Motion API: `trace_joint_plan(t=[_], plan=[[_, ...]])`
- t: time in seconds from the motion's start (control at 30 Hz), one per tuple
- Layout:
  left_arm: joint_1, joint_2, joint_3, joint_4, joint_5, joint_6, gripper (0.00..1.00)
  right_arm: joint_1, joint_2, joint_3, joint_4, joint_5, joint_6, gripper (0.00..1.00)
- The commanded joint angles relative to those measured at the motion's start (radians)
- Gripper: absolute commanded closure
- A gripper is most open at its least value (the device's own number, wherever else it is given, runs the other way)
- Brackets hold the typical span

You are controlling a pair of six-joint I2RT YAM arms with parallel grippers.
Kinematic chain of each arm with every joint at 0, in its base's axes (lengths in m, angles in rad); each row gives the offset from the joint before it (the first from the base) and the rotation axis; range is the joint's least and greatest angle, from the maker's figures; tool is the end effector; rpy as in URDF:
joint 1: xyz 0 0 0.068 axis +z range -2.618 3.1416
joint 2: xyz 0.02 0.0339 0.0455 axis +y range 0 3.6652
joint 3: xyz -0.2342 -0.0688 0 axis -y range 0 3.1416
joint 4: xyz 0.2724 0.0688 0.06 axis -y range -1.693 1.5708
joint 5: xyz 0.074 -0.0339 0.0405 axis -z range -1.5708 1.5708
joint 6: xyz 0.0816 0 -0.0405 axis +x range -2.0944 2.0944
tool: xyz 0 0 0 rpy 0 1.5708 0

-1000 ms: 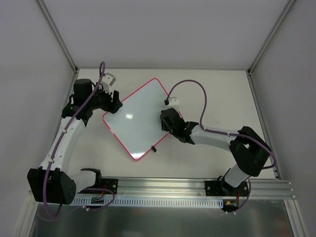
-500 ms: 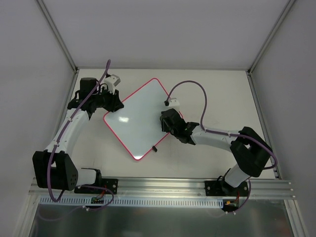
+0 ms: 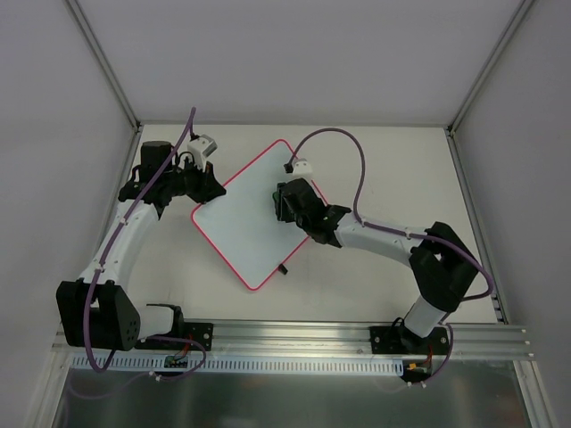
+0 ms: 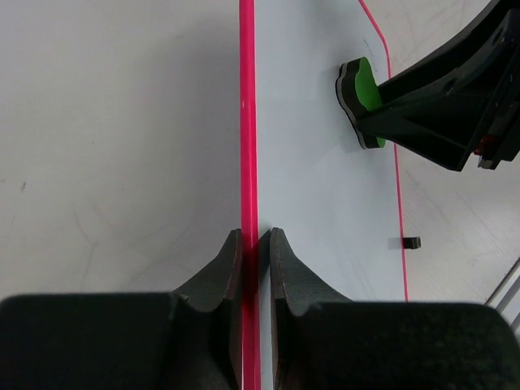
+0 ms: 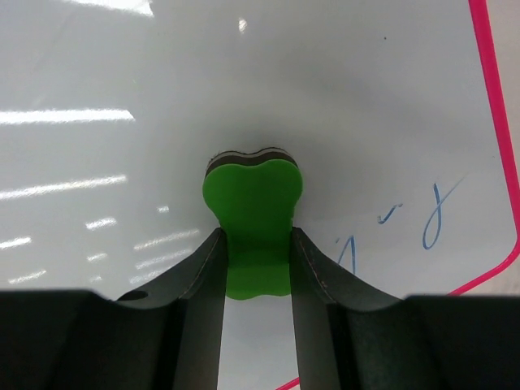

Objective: Erase the whiteboard

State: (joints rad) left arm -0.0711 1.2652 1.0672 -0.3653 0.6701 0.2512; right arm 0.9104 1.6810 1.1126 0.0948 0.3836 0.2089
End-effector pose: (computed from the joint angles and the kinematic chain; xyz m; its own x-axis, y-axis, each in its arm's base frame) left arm 0.3406 -0.0751 0.2684 -0.3719 0.2218 -0.9014 0.6937 0.7117 -0.1111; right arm 0.2945 0.3294 0.1820 -0.3832 -0.1798 -0.9060 -0.4585 0.8885 0.0176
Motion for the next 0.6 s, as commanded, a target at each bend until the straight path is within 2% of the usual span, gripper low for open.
trace_joint_plan(t=[0.0,0.3,0.57], plan=[[-0.015,-0.027,-0.023,-0.011,-0.018,0.085,1.0,-0.03,0.04,0.009,0.042,-0.015,0.056,1.0],[-0.015,-0.035,-0.021,-0.024,-0.018,0.106,1.0,-0.136,-0.003,-0.285,0.115,-0.012,0.274,1.0],[-0.015,-0.035,-0.018,-0.031,-0.01,0.109,1.0,-0.146,-0.023,-0.336,0.122,-0.023,0.334,1.0]])
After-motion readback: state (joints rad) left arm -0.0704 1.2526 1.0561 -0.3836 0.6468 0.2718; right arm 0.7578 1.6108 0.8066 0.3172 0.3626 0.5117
